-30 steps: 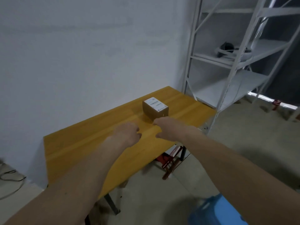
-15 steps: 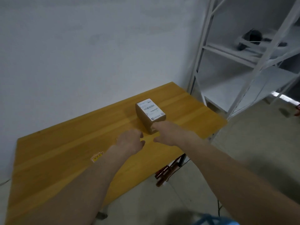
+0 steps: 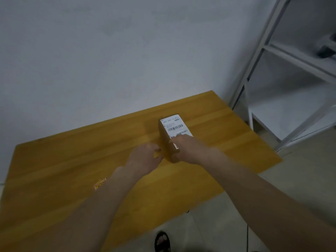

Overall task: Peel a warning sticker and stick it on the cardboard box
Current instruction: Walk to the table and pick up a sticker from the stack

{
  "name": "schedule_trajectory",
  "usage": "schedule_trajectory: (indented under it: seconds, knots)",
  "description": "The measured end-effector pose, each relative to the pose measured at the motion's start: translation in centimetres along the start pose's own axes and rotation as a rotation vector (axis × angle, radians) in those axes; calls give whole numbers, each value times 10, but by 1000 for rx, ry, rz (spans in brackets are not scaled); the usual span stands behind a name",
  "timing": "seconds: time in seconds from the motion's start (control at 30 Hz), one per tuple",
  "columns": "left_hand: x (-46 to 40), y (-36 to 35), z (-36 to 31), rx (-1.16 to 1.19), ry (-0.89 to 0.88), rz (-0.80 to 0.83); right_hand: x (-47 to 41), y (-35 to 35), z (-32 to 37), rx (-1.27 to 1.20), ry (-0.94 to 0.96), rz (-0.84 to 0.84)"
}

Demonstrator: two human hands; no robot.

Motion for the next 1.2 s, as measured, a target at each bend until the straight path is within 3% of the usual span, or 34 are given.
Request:
schedule_trajectory:
  seconds: [0.23,0.67,0.93,1.2]
  knots:
    - [-32,-8,13,61,49,-6,-43,-4,-1,70,92,38]
    - [-45,-76,51,155,414,-147,-102,-81,11,193,608,160]
    - [-44,-158,87,207,577,-418,-118,-153,9,278,749,-100]
    - [37,-207,78,193,640,-518,-74,-194,13,361,776,-182]
Point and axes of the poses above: each hand's wrist, its own x-axis away from the middle knuckle, its own y-axis out of the back of the hand, z = x × y, the point moved 4 cm from there along -x, towards the middle knuckle, and after that the axes turned 2 degrees about z, right-handed, at the moved point
